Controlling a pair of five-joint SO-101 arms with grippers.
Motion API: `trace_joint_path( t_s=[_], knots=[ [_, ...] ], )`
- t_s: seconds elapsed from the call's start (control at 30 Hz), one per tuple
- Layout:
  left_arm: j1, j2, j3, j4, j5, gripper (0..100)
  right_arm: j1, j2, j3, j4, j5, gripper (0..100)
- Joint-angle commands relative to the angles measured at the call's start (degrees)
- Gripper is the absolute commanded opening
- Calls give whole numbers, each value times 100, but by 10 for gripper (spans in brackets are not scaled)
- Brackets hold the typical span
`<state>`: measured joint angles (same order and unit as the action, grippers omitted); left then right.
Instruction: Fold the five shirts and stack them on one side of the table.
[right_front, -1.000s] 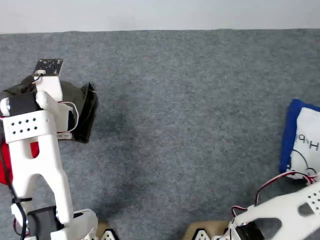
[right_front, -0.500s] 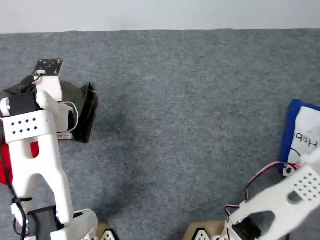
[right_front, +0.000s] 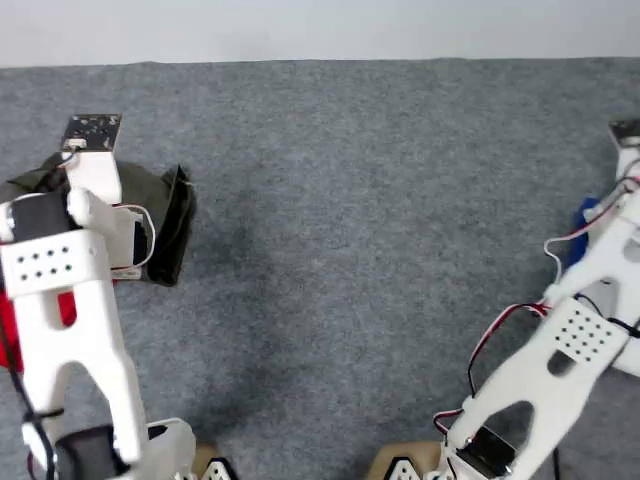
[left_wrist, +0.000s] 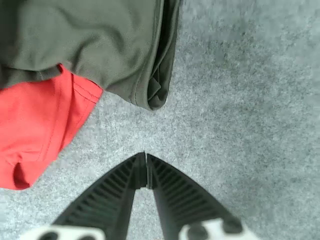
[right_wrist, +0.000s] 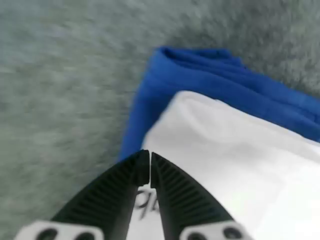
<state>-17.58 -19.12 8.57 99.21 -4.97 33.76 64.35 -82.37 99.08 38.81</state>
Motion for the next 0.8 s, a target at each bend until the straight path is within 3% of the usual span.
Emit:
trace_joint_path(
  t_s=[0.0,0.1,0.2,0.33,0.5,0.77],
  knots=[
    [-26,-484,-277,26,-44,8,-242,-541,-1002,400,-237,9],
    [-141,-475,-382,-53,-62,42,-251,-848,-1134,391,-800,10],
    [-396,-466,-382,-448,-237,120,-251,-1226,-844,391,-879,11],
    [-519,0,-400,-1002,-958,167,-233,-1965,-88,391,-897,11],
    [-492,1143,-497,-1477,-1749,174,-215,-3178,1538,391,-897,11],
    [-176,3473,-1604,-1582,-1802,204,-251,-5314,4589,382,-905,11]
  ],
)
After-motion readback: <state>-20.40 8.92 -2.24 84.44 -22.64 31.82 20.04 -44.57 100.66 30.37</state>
